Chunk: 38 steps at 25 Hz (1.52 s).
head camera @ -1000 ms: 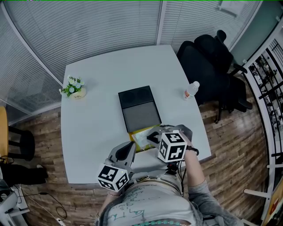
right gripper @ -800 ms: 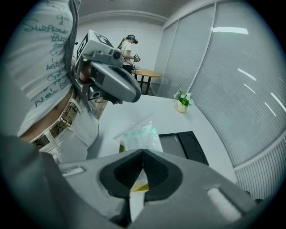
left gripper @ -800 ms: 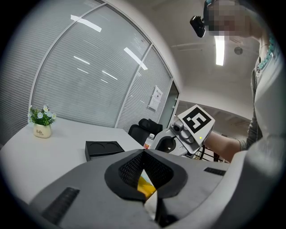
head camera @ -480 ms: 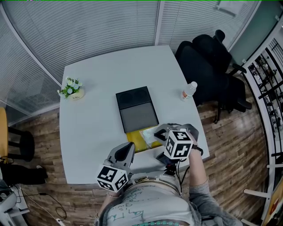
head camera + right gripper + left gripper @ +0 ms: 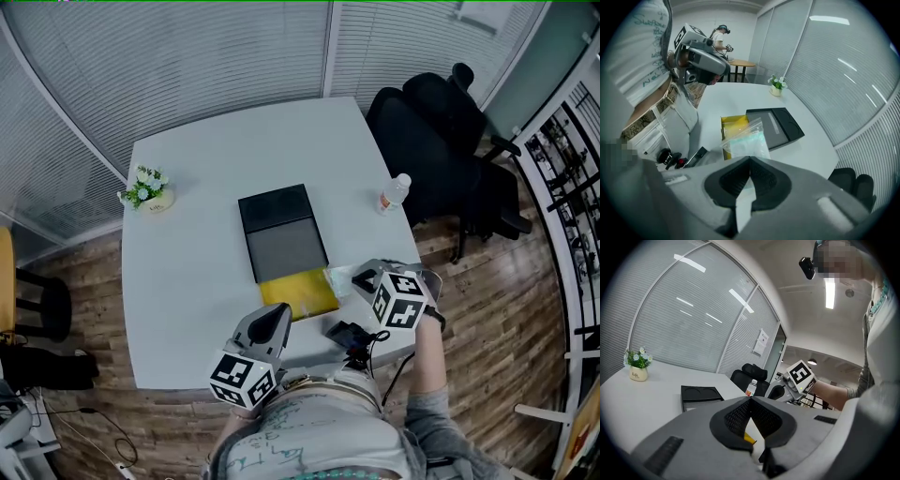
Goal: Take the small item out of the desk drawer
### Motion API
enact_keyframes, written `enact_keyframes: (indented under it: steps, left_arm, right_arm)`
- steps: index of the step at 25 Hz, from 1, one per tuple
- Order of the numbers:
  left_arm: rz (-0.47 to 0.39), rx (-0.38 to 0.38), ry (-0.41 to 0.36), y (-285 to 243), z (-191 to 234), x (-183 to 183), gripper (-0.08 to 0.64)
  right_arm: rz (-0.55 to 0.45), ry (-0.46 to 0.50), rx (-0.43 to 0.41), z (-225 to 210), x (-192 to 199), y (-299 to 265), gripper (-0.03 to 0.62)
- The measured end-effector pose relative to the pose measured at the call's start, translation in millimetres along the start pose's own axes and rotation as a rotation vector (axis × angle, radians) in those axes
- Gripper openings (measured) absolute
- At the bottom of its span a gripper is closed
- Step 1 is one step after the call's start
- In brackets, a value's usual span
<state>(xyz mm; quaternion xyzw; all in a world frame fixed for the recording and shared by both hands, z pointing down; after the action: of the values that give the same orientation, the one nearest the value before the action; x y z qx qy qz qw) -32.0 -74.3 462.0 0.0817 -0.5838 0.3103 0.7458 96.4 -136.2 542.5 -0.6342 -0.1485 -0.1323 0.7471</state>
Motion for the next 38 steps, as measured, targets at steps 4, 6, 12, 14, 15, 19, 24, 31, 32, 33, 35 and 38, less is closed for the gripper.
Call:
enact_keyframes:
  steps: [4, 6, 12, 14, 15, 19, 24, 31, 32, 33, 35, 38]
  left_arm:
    - [0.004, -0.005, 0.002, -2.1, -1.4, 1.7, -0.002]
    - [0.004, -0.014, 0.006, -1.7, -0.1, 2.6, -0.003]
    - [0.005, -0.017, 0.003, -4.9, -2.1, 1.5, -0.003]
    - [0.007, -0.015, 0.002, -6.0, -3.4, 2.0, -0.003]
    - [0.008, -0.015, 0.002, -6.1, -4.1, 2.3, -0.003]
    - [0.012, -0.016, 0.002, -6.0, -5.5, 3.6, -0.002]
    - [0.014, -0.017, -0.001, -7.1, -4.4, 4.0, -0.002]
    - [0.02, -0.013, -0.001, -9.9, -2.4, 4.5, -0.002]
    - [0.021, -0.012, -0.002, -10.0, -2.5, 4.5, -0.002]
    - [0.021, -0.01, -0.002, -10.3, -2.8, 4.9, -0.002]
    - [0.024, -0.008, -0.002, -11.0, -3.7, 5.9, -0.003]
    - [0.027, -0.005, -0.006, -12.0, -3.6, 6.2, -0.003]
  right_arm:
    - [0.023, -0.019, 0.009, -5.2, 16.3, 3.2, 0.005]
    - [0.024, -0.024, 0.012, -6.3, 19.8, 3.8, 0.005]
    - [0.019, -0.031, 0.012, -9.8, 22.6, 3.9, 0.005]
    - [0.026, -0.03, 0.012, -10.4, 25.0, 2.9, 0.005]
    - [0.027, -0.03, 0.012, -10.5, 26.1, 2.3, 0.005]
    - [0.028, -0.042, 0.004, -11.1, 30.9, -2.5, 0.005]
    - [0.082, -0.034, 0.009, -10.7, 51.3, -23.5, 0.005]
    - [0.068, -0.065, -0.043, -0.1, 71.1, -63.5, 0.005]
    - [0.069, -0.071, -0.05, 1.2, 73.6, -69.1, 0.005]
    - [0.069, -0.077, -0.056, 2.5, 76.2, -75.0, 0.005]
    - [0.073, -0.08, -0.067, 4.8, 82.4, -87.9, 0.005]
    - [0.082, -0.074, -0.061, 4.5, 90.9, -108.2, 0.005]
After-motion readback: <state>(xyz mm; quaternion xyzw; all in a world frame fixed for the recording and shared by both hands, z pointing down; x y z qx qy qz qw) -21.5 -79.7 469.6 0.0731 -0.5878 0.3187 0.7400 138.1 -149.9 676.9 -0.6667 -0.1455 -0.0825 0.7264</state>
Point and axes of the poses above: the fingertips, and each gripper's own axes: y backward along the fingers, z to its left, x out of its underside, the point moved 1 cm from there along y, backward along the fingers, and after that the axes turned 6 degrees about -y, right-handed, at the moved point
